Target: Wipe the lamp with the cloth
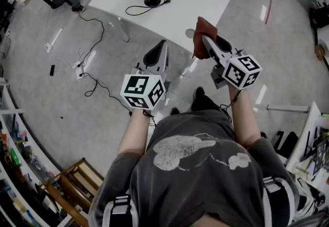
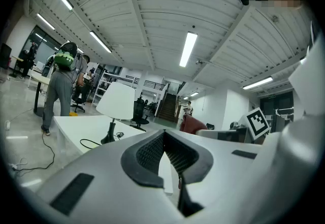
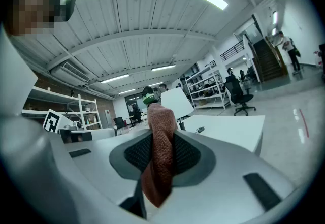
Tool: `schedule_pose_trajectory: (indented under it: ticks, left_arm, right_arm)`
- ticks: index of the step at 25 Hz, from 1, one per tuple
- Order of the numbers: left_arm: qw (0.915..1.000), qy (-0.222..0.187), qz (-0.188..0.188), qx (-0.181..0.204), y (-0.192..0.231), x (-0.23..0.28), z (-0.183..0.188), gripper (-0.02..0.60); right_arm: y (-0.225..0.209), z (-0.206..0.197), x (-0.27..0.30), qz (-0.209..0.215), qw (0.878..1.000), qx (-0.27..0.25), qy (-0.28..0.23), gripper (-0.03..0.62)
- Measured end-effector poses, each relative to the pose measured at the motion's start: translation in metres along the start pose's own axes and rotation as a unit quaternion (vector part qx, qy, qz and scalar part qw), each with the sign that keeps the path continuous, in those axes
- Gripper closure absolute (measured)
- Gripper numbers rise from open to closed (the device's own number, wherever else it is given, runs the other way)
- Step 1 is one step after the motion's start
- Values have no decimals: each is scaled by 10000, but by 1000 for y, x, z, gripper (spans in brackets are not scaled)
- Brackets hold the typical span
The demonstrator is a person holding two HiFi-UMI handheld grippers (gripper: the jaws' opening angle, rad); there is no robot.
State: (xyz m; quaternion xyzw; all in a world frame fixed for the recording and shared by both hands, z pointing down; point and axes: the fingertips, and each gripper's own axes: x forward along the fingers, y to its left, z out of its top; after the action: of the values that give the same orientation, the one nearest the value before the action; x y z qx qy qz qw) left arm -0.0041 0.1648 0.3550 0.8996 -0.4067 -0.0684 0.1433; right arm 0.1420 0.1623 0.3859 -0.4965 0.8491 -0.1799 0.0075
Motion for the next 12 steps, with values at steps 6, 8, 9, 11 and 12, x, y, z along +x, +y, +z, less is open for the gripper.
schedule_pose_trajectory:
  ticks: [6,8,9,11,12]
  left_arm:
    - [9998,13,174,16,12,27,-4,574]
    - [9996,23,267,40,18,39,-3,574]
    - [9994,22,329,50,22,46,-3,574]
    - [9989,14,458,53,30,60,-1,574]
    - [9986,16,519,60,34,67,0,574]
  right_arm:
    - [-31,7,26,125,9999,3,21,503]
    - [-44,14,39,206,9998,22,15,503]
    - [-52,18,47,245,9997,53,0,503]
    - [-66,23,63,328,9994,116,-7,503]
    - [-73,26,70,378,9992,138,7,503]
